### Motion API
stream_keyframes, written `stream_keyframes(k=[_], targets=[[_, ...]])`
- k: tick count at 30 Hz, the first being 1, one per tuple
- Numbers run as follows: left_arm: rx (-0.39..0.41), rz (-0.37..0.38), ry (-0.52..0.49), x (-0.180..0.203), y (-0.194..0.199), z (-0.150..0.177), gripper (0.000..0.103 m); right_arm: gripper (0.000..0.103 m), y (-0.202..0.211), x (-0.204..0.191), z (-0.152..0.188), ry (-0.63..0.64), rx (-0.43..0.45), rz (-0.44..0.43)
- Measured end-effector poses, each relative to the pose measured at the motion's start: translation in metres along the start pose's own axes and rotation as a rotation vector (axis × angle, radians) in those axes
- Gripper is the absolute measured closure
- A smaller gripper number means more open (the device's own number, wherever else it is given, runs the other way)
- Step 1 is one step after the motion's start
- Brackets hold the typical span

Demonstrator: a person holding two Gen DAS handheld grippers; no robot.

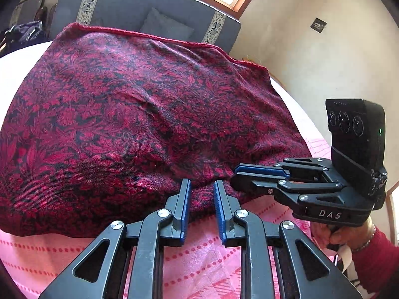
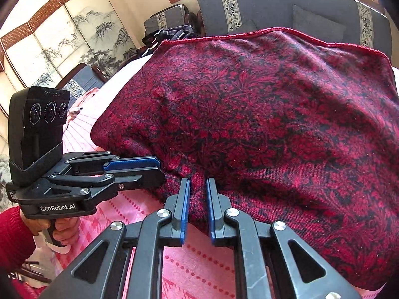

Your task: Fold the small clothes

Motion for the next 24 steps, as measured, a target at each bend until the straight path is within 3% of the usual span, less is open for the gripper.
stream_keyframes(k=[2, 5, 7, 9, 14, 16, 18, 20, 22, 24], targets=[[0.007, -0.015, -0.027, 0.007, 0.010, -0.010, 0.081, 0.087, 0.013, 0.003, -0.011, -0.023, 0.029, -0.059], [0.081, -0.023, -0.058, 0.008, 0.036, -0.041, 0.081, 0.087, 0.039, 0.019, -0.035, -0.036, 0.087, -0.045], [0.131, -0.083, -0.081, 0.001, 0.047, -0.067, 0.074, 0.087, 0.051, 0.033, -0.059, -0.061, 0.120, -0.031], [0.165, -0.151, -0.074, -0.020, 0.049, -0.093, 0.066, 0.087, 0.056, 0.049, -0.086, -0.064, 0.136, -0.002], [0.148, -0.230, 0.009, -0.084, 0.017, -0.138, 0.066, 0.086, 0.043, 0.079, -0.143, -0.071, 0.139, 0.051], [0.146, -0.247, 0.048, -0.110, 0.002, -0.143, 0.066, 0.086, 0.028, 0.086, -0.156, -0.066, 0.110, 0.060], [0.136, -0.271, 0.091, -0.134, -0.010, -0.142, 0.066, 0.087, 0.012, 0.098, -0.167, -0.048, 0.084, 0.156], [0.139, -0.310, 0.114, -0.154, -0.017, -0.131, 0.066, 0.096, 0.004, 0.123, -0.169, -0.086, 0.069, 0.217], [0.145, -0.315, 0.150, -0.168, -0.024, -0.122, 0.066, 0.103, 0.001, 0.156, -0.164, -0.196, 0.068, 0.190], [0.159, -0.288, 0.180, -0.176, -0.025, -0.114, 0.066, 0.103, 0.001, 0.181, -0.158, -0.328, 0.079, 0.058]])
Point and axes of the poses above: each gripper's, at about its wrist camera, not at the fingertips, and y roughly against the way its jaws point, x to its right, z to its underside, the point moved 4 cm from there along -y, roughly the way its jaws point, and after that the axes turned 9 degrees about -y, right-handed, at the moved point
